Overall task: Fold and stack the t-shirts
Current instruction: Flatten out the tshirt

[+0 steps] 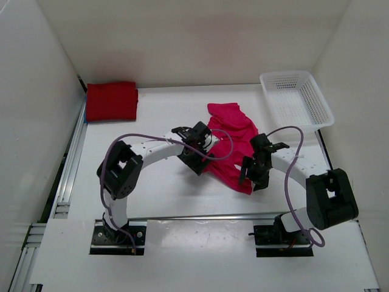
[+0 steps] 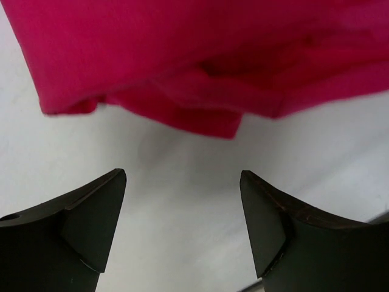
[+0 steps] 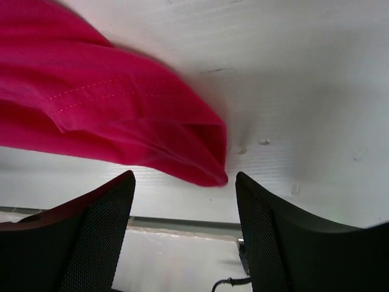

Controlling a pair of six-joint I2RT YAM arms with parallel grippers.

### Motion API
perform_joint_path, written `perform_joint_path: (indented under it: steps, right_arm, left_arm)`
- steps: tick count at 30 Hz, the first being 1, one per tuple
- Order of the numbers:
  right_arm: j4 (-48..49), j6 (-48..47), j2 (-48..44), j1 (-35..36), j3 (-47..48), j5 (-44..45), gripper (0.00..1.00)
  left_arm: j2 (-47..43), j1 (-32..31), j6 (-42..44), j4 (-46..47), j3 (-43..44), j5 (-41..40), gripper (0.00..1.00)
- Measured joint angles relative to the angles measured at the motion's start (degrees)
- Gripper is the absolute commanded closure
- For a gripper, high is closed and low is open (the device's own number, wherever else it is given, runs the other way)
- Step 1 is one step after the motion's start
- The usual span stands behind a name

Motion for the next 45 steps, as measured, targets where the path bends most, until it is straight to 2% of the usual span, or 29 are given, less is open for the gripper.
perform_joint_path:
  steps: [5,6,7,10,16,19,26,28,34,37,40,42,44,45]
  right_arm:
    - [4.87,1.01,2.29,3.52,-0.92,1.01,0.29]
    - [5.07,1.25,2.99,4.13,-0.68,1.36,0.35]
    - [5.42,1.53,3.30,4.61,-0.46,1.60,0.59]
    - [6.47,2.67,4.96,5.14,-0.04,2.01,1.00]
    - [6.84,3.21,4.59,4.46,1.27,2.05,1.00]
    - [4.98,2.45,0.22,4.50,6.43,2.43,1.00]
    - [2.93,1.03,-6.45,8.44,39.80,9.42,1.00]
    - [2.60,0.22,-7.04,9.86,48.28,12.63,1.00]
    - [2.03,-2.36,-6.88,13.42,63.21,23.10,1.00]
    - [1.77,-3.15,-7.52,13.88,64.76,29.20,1.00]
    - [0.87,-3.69,-10.47,13.88,62.07,35.85,1.00]
    - [0.66,-3.48,-14.84,13.86,56.94,39.30,1.00]
    - [0.04,-1.79,-20.52,13.88,50.18,41.40,1.00]
    - [-1.25,-0.31,-23.47,13.88,46.73,42.21,1.00]
  left_arm:
    - [4.92,0.96,-0.04,2.91,2.54,0.55,0.12]
    - [5.86,1.38,-0.02,3.17,3.06,0.94,0.12]
    - [6.73,1.77,-0.02,3.28,3.63,1.31,0.12]
    - [7.91,3.17,-0.02,4.04,4.76,1.88,0.14]
    - [7.91,4.59,-0.02,4.17,4.85,3.23,0.12]
    - [7.85,4.52,-0.02,4.11,4.85,3.80,0.10]
    - [6.05,4.61,-0.07,3.06,4.83,6.84,0.07]
    - [4.17,4.46,-0.04,2.19,4.83,7.45,0.03]
    - [-3.41,-0.26,-0.04,1.33,4.42,6.03,0.02]
    - [-5.40,-2.40,-0.04,1.31,4.42,5.70,0.05]
    - [-5.90,-2.38,-0.09,1.22,3.87,5.75,0.14]
    - [-6.10,-2.12,-0.07,1.09,2.51,6.05,0.21]
    - [-6.12,-1.75,-0.09,0.85,1.27,6.40,0.34]
    - [-6.12,-1.53,-0.22,0.59,0.76,6.84,0.36]
